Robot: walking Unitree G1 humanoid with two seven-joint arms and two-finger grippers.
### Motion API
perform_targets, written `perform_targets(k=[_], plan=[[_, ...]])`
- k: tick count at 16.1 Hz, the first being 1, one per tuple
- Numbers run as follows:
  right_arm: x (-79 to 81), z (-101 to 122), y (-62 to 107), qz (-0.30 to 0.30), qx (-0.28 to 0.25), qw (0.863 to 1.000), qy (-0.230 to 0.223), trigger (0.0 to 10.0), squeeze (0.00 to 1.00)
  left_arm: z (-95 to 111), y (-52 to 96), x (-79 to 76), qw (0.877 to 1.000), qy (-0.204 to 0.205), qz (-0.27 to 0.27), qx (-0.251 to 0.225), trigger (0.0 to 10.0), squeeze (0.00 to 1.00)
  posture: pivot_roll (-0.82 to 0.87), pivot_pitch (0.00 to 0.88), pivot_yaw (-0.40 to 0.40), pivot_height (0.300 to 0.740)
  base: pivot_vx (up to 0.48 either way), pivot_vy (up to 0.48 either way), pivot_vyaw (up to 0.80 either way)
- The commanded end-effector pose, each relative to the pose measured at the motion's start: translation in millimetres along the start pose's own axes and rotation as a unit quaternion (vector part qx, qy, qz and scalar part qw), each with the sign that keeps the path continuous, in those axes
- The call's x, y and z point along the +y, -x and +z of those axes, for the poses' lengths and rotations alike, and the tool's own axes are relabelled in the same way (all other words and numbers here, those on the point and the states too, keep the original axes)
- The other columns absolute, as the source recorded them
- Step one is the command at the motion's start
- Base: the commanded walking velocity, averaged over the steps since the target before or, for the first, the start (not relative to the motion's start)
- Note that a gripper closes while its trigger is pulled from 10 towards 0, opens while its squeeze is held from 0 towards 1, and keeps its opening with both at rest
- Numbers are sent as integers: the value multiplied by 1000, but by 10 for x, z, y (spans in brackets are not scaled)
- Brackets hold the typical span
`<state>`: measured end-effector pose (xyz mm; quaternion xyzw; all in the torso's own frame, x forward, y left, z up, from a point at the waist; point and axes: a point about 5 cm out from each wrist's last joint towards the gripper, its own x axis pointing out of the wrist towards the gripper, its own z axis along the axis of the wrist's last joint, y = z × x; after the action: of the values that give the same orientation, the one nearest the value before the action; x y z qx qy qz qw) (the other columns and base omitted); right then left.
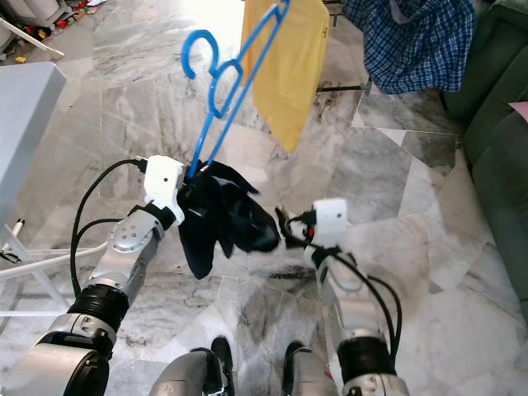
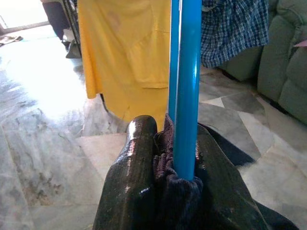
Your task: Hang hanger
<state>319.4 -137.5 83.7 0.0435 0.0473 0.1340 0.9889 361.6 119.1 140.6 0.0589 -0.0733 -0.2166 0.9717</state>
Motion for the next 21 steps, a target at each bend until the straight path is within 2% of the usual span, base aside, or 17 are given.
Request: perform_targets(k=[1, 2, 4, 6, 10, 15, 17, 21], plan=[[15, -96, 43, 5, 17, 999, -27, 10000, 0, 143, -25, 92, 1000, -1, 17, -27, 1294, 0, -82, 256, 59, 740, 0, 0, 0], [34, -92, 44, 12, 16, 999, -46, 10000, 0, 185, -42, 107, 999, 3, 22, -34, 1451, 0, -78, 257, 56, 740, 0, 0, 0], [106, -90, 68, 47, 15, 998, -49, 10000, 0, 285, -92, 126, 998, 6, 31, -49, 1529, 0, -72, 263, 52, 740, 0, 0, 0], [103, -162, 100, 63, 34, 997, -25, 10000, 0, 407, -144, 142, 997, 14, 34, -65, 1529, 0, -69, 264, 52, 740, 0, 0, 0], [-88, -166, 63, 26, 41, 999, -25, 10000, 0, 636, -158, 94, 995, 23, 7, -99, 1294, 0, -62, 267, 57, 740, 0, 0, 0], [-317, -53, -10, -2, 37, 999, -14, 10000, 0, 800, -82, 34, 991, 45, -30, -125, 0, 0, -48, 262, 48, 740, 0, 0, 0], [-347, -38, -23, -4, 36, 999, -14, 10000, 0, 853, -63, 1, 989, 55, -44, -133, 0, 0, -46, 262, 48, 740, 0, 0, 0], [-347, 7, -100, 4, 23, 998, -64, 10000, 0, 1039, -27, -171, 980, 75, -96, -159, 0, 0, -40, 269, 52, 740, 0, 0, 0]])
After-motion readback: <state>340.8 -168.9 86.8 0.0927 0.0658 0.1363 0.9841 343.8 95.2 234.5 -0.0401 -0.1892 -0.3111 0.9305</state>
